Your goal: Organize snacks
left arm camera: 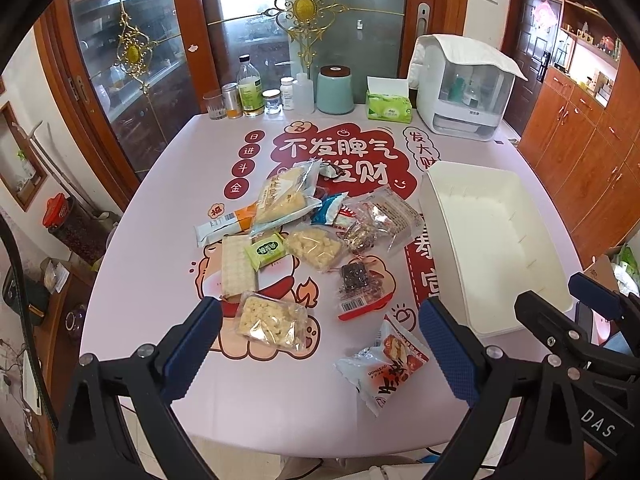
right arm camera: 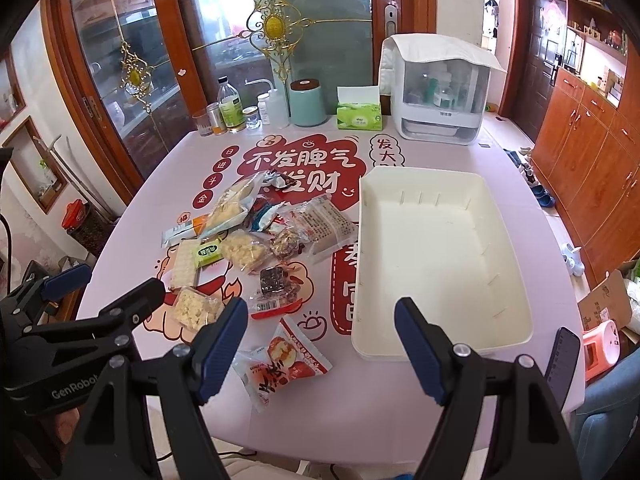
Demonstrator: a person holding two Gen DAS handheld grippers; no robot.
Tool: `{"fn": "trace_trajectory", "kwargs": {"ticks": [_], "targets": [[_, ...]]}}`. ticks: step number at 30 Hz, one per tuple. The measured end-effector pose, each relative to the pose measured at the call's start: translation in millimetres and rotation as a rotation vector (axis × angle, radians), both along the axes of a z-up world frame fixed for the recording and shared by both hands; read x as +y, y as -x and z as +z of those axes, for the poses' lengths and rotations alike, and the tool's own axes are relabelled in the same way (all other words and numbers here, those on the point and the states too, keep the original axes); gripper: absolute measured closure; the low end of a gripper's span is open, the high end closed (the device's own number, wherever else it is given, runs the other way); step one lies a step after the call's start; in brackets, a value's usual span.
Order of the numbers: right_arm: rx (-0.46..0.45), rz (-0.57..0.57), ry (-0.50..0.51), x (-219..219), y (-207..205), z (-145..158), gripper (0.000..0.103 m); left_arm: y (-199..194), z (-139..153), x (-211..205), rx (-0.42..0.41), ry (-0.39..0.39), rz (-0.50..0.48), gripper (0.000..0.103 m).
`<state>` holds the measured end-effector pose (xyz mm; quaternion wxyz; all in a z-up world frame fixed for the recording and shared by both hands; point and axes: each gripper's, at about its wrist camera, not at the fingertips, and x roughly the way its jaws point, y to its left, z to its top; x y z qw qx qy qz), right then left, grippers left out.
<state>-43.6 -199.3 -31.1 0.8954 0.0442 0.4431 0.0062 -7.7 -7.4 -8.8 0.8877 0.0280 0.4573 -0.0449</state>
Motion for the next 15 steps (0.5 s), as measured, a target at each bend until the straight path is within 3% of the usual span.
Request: {"fn": "trace_trajectory", "kwargs": {"ticks": [15], "targets": [[-0.008,0.004,-0.001,-1.1,4.2,3.6,0.027,2.0,-1.9,3.5,0.006,0.004,0.003,0.005]]}}
